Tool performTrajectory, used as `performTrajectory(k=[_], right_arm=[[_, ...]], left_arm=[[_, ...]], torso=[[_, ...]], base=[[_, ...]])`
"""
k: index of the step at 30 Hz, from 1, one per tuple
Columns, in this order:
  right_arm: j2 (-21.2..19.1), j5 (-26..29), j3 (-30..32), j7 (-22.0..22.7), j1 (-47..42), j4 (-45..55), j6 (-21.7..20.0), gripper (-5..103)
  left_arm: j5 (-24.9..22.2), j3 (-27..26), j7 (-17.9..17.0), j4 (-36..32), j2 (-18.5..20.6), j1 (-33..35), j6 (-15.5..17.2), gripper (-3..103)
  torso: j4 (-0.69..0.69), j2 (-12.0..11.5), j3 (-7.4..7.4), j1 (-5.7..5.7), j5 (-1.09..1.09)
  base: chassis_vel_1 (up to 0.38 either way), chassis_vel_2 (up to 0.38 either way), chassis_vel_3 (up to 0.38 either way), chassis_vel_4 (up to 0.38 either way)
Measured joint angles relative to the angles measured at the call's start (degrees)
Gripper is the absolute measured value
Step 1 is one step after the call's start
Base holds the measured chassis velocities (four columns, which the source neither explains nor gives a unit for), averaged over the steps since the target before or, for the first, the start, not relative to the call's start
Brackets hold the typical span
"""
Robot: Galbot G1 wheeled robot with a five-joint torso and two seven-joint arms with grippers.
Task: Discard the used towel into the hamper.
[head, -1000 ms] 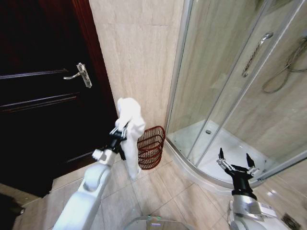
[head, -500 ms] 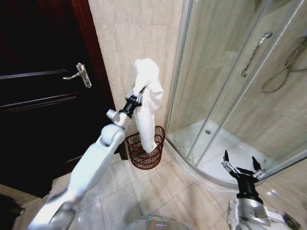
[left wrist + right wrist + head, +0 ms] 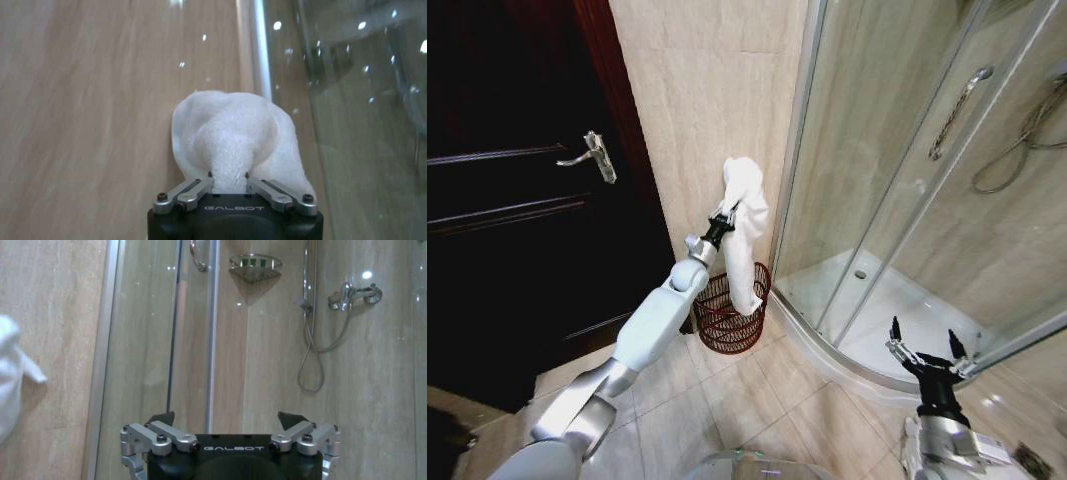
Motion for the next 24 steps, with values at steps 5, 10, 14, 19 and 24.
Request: performTrajectory(k=[5,10,14,19,24], right_arm=[[0.00,-0.26,-0.31,-0.02,-0.02,-0.18,0.20,100],[0.00,-0.93,-0.68,-0.04,0.07,0.25,0.18,100],[0.00,-1.32,-0.88,-0.04,-0.02,0.31,0.17,100],[0.00,-2.01,-1.40,-0.03,-0.01,-0.15,0.43,100],[0.00,-2.71,-1.86,-0.03,-0.45,-1.48,1.65,100]], left_arm=[[1.24,0.30,1.25,7.08,-1.34,1.22,-5.23,7],[5.80,0.05,3.20,9.98,-1.67,5.00,-6.38,7],[9.14,-0.27,5.52,6.61,-0.43,9.13,-1.04,7],[15.81,-1.74,10.27,0.60,1.58,11.58,10.19,7],[18.63,-1.50,18.38,-1.23,2.36,8.90,19.88,7]], torso=[[0.00,0.00,0.00,0.00,0.00],[-0.01,0.00,0.00,0.00,-0.01],[0.01,0.00,0.00,0.00,-0.01],[0.00,0.01,-0.01,-0.01,0.00],[0.01,0.01,0.00,-0.01,0.00]], base=[[0.000,0.000,0.000,0.000],[0.000,0.000,0.000,0.000],[0.000,0.000,0.000,0.000],[0.000,0.000,0.000,0.000],[0.000,0.000,0.000,0.000]])
